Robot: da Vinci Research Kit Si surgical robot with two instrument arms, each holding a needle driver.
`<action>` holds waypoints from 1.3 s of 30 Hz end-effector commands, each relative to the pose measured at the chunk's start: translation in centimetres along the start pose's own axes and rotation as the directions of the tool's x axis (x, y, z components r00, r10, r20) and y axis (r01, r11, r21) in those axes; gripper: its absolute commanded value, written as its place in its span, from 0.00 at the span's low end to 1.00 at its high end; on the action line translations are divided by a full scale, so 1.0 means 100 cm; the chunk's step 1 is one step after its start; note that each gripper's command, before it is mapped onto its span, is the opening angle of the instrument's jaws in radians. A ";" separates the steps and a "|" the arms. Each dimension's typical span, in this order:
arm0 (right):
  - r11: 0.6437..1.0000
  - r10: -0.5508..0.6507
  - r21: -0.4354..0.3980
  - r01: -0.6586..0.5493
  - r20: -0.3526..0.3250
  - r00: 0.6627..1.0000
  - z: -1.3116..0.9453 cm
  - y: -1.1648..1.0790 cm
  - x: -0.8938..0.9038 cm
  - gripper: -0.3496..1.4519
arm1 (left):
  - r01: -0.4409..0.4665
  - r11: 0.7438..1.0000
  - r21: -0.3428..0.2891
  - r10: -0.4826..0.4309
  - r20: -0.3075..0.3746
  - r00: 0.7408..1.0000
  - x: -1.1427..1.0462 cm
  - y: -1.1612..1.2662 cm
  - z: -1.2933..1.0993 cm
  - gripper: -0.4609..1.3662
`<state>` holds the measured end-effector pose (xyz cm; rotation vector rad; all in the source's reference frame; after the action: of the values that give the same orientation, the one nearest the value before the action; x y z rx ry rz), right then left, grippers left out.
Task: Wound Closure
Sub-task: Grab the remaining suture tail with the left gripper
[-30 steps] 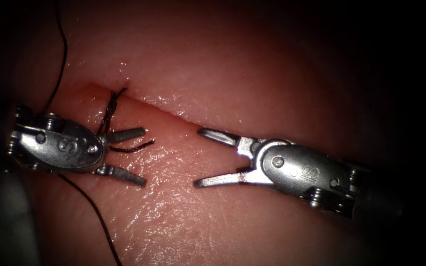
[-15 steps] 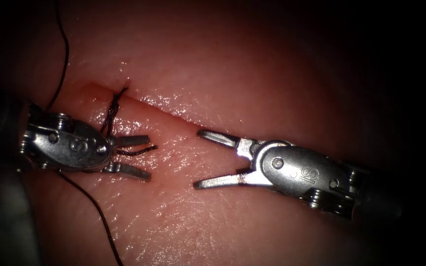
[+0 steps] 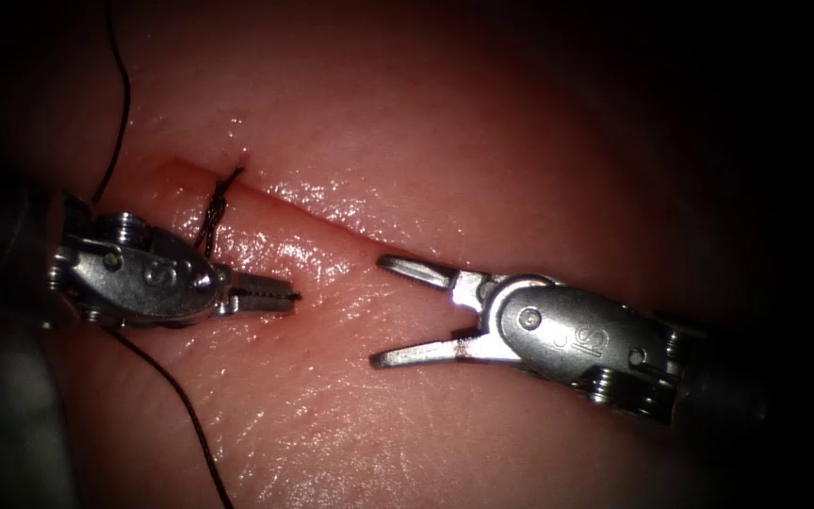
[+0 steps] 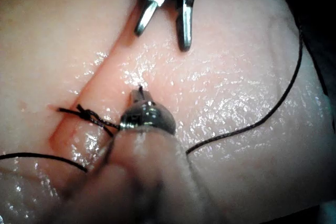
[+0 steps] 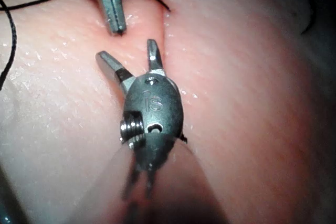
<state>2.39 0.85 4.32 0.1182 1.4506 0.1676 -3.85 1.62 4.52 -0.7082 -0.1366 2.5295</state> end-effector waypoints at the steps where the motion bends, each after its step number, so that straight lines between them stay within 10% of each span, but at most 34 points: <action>1: 1.000 0.000 0.007 0.000 0.000 1.000 0.0000 0.0000 0.0000 0.86 | -0.016 1.000 0.002 0.016 0.008 1.000 0.0000 -0.0001 -0.0001 0.06; 23: 1.000 -0.029 0.000 0.029 0.001 1.000 0.0017 0.0003 -0.0001 0.85 | -0.182 0.983 -0.037 0.166 -0.261 0.951 0.0004 -0.0009 -0.0034 0.06; 39: 0.986 -0.165 -0.005 0.165 -0.002 0.986 0.0053 0.0010 -0.0002 0.86 | -0.189 0.979 -0.072 0.161 -0.285 0.945 0.0007 -0.0001 -0.0047 0.06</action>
<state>2.95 0.97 4.42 -0.0071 1.4580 0.0366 -3.65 1.64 4.08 -1.1525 -0.0983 2.5701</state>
